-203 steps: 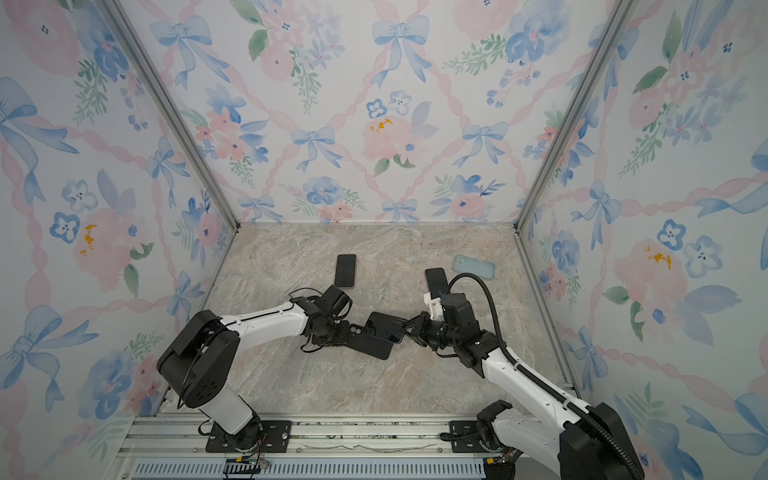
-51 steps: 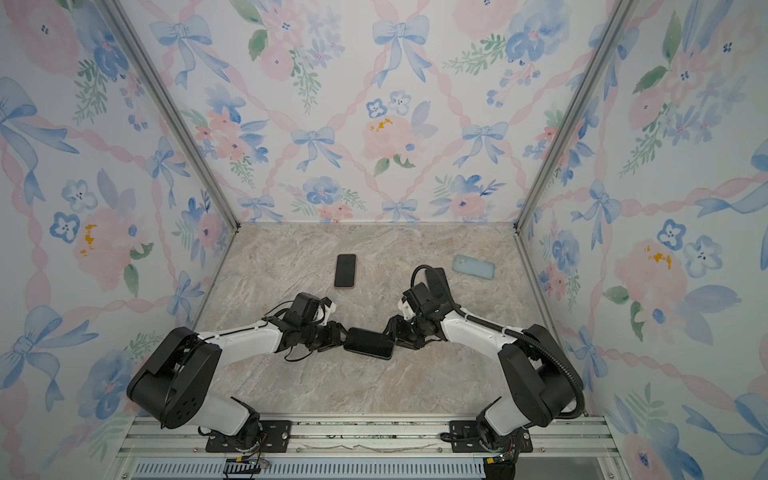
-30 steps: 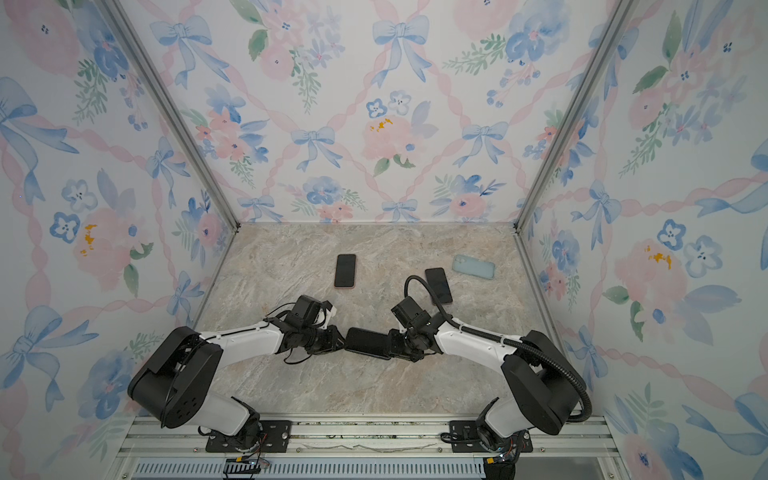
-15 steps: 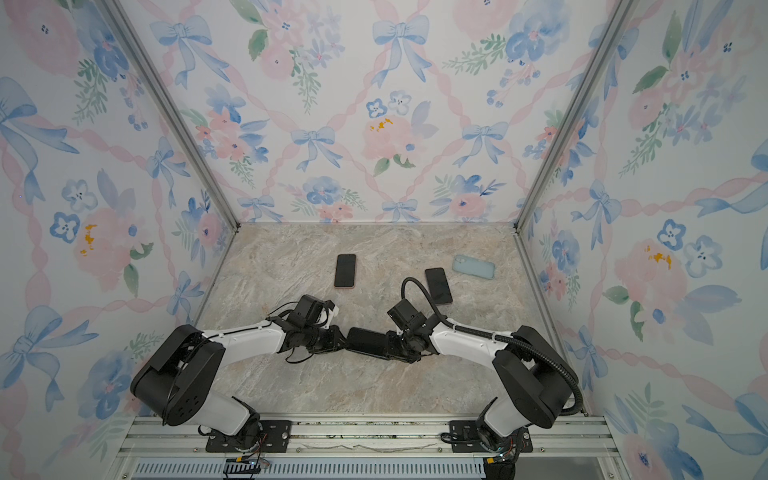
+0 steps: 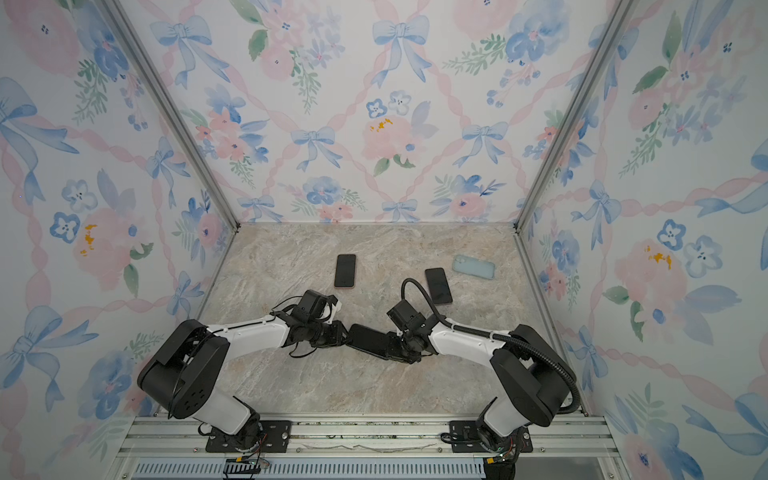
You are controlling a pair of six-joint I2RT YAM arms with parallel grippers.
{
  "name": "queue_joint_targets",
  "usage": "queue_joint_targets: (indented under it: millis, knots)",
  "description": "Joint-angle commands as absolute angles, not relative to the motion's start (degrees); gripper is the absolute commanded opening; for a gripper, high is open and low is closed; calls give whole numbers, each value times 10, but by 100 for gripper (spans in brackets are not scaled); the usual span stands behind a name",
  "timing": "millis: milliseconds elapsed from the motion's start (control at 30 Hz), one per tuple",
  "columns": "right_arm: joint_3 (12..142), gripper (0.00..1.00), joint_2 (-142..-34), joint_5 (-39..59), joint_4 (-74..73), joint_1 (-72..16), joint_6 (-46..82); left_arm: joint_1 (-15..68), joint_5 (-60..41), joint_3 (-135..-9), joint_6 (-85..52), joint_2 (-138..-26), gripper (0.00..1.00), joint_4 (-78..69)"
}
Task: Put the phone into the phone case
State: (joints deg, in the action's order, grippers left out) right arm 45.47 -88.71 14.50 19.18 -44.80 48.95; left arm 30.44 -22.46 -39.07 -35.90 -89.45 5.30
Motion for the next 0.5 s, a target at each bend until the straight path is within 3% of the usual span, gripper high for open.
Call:
queue_joint_targets:
  millis: [0,467]
  knots:
    - [470,15,-910,155,168,-462,491,319,-235,-392,-345,-899,28,69]
    - [504,12,-945,163,138,-487,508,341,-238,-390,-350,-892,23,65]
